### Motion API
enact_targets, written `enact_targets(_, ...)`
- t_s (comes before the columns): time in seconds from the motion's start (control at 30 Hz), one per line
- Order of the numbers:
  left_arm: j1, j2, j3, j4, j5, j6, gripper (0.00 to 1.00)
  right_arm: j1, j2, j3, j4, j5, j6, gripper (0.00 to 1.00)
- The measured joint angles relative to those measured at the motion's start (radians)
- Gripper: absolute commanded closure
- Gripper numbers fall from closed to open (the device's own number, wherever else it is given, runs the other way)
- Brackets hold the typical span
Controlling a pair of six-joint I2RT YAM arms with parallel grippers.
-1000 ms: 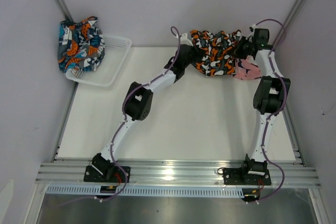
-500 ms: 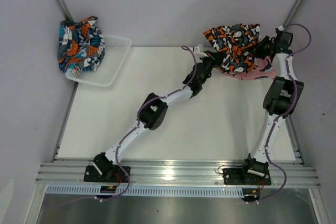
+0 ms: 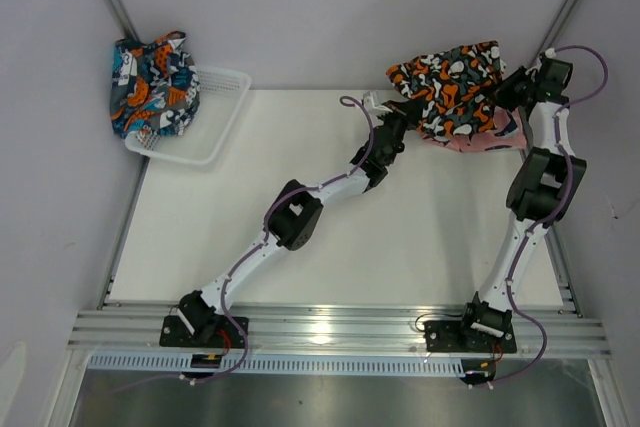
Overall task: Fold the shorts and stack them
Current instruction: Neatly place the folded shorts to the corner
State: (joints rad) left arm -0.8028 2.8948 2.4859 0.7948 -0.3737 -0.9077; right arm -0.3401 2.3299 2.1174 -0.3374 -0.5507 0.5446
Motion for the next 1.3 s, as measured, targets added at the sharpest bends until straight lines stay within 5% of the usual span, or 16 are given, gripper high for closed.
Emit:
enact_targets(0.07,0.000,0.002,0.013,-0.003,-0.017,0.008,0.98,0.003,0.002,0.020,-0.011,-0.001,0.006,1.00)
enact_targets(0.1,0.000,0.002,0.021,-0.004,-0.026,0.010,0.86,0.003,0.004,0.041,-0.023,-0.003,0.007,1.00)
enact_targets(0.13,0.001,0.002,0.029,-0.005,-0.032,0.013,0.32,0.002,0.011,0.073,-0.041,-0.004,0.010,1.00)
enact_targets(0.17,0.004,0.002,0.034,-0.006,-0.038,0.018,0.02,0.001,0.021,0.117,-0.053,-0.004,0.014,1.00)
enact_targets(0.3,0.014,-0.002,0.025,-0.001,-0.031,0.011,0.01,-0.016,0.052,0.237,-0.047,0.029,0.045,1.00)
enact_targets(0.63,0.087,-0.303,-0.479,-0.070,0.085,0.035,0.01,-0.076,0.172,0.311,-0.098,0.142,0.070,0.98)
enact_targets(0.67,0.094,-0.338,-0.515,-0.082,0.094,0.035,0.01,-0.078,0.177,0.304,-0.103,0.145,0.069,0.91)
enact_targets(0.7,0.100,-0.367,-0.539,-0.098,0.100,0.036,0.01,-0.079,0.181,0.296,-0.110,0.154,0.068,0.64)
enact_targets(0.77,0.112,-0.414,-0.565,-0.120,0.114,0.036,0.01,-0.075,0.182,0.286,-0.124,0.167,0.073,0.32)
enact_targets(0.83,0.121,-0.458,-0.589,-0.136,0.121,0.038,0.01,-0.071,0.182,0.286,-0.131,0.178,0.072,0.19)
enact_targets(1.3,0.124,-0.732,-0.792,-0.344,0.129,0.212,0.01,-0.063,0.016,0.185,-0.303,0.353,-0.042,0.09)
